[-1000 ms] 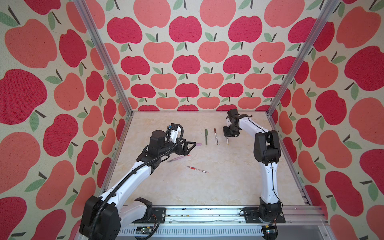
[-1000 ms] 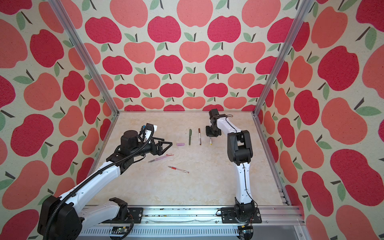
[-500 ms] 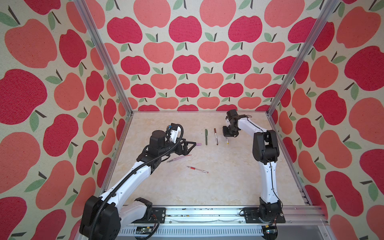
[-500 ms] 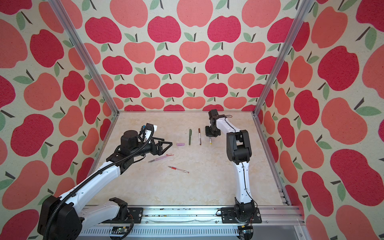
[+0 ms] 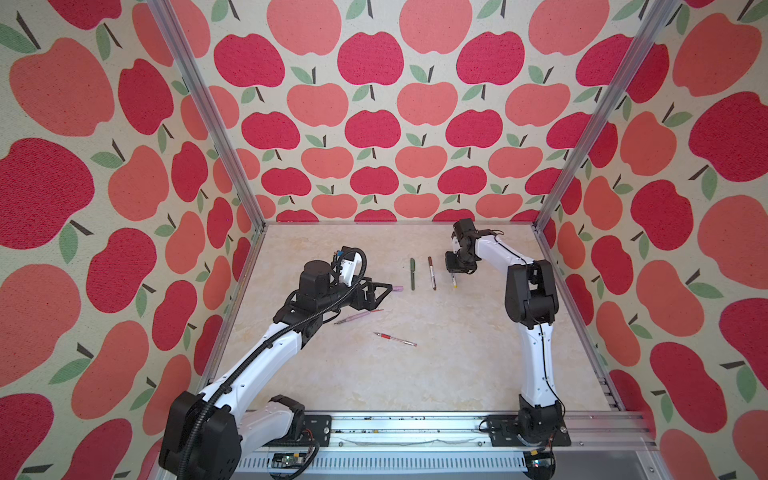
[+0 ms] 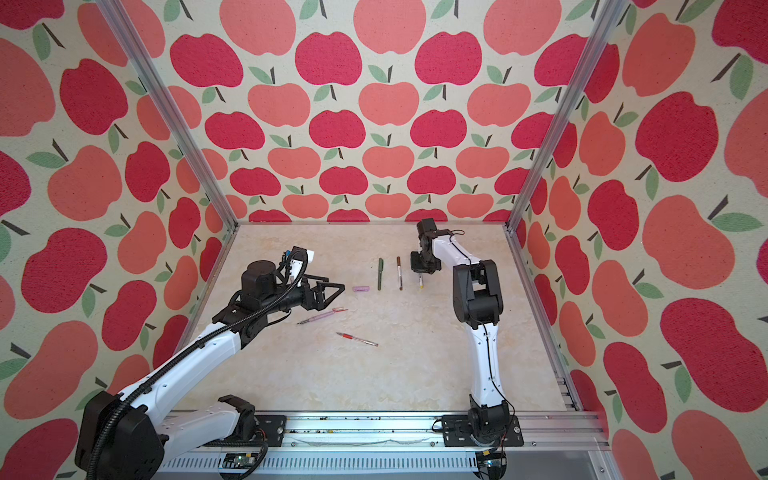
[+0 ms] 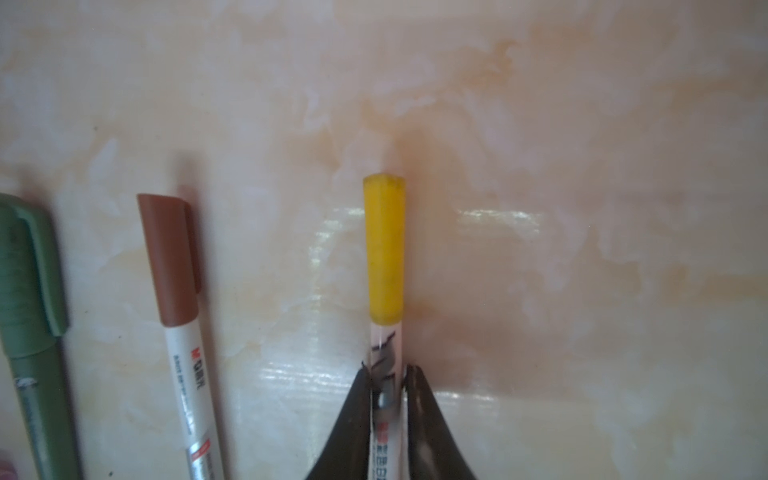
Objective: Insert the pens into the pen caps
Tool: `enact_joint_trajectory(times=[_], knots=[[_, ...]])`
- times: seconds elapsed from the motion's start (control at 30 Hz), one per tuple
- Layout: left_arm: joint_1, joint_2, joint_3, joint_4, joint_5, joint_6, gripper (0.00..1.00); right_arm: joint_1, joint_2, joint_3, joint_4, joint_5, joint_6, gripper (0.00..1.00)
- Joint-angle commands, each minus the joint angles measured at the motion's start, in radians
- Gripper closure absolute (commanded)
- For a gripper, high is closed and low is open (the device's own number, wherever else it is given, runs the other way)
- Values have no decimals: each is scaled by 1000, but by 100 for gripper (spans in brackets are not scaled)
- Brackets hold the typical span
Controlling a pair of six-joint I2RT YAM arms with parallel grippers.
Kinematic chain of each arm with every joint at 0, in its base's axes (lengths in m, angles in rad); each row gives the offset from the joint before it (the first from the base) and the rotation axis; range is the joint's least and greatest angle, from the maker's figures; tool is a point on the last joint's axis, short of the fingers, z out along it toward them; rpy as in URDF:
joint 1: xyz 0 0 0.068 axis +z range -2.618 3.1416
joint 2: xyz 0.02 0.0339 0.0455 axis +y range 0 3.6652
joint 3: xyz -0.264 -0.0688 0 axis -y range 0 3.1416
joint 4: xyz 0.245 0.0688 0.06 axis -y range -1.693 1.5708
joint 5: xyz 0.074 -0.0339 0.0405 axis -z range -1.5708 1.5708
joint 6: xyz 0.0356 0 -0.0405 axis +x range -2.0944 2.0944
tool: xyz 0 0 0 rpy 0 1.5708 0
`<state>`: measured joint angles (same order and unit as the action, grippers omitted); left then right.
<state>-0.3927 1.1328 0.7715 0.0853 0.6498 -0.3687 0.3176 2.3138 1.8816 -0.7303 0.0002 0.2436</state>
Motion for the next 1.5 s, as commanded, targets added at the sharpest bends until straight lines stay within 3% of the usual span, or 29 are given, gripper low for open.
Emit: enact_joint_trajectory(times=[0.0, 0.37, 0.6, 0.77, 0.97, 1.13, 1.47], knots=[[6, -3, 26, -10, -7, -1, 1, -9, 29, 13, 0, 19, 12, 80], [6, -14, 29, -10, -9, -2, 1, -9, -36, -7, 4, 18, 11, 74], [27, -54, 26, -10, -23, -1, 1, 11, -203, -67, 26, 10, -2, 62], [58, -121, 24, -51, -42, 4, 1, 46, -367, -156, 59, -6, -19, 59], [99, -245, -35, -57, -126, -37, 1, 126, -541, -265, 61, -65, -63, 58], [127, -348, -97, -65, -132, -84, 1, 214, -663, -357, 55, -113, -95, 57], [141, -489, -175, -187, -190, -163, 1, 423, -675, -381, -8, -94, -130, 55]])
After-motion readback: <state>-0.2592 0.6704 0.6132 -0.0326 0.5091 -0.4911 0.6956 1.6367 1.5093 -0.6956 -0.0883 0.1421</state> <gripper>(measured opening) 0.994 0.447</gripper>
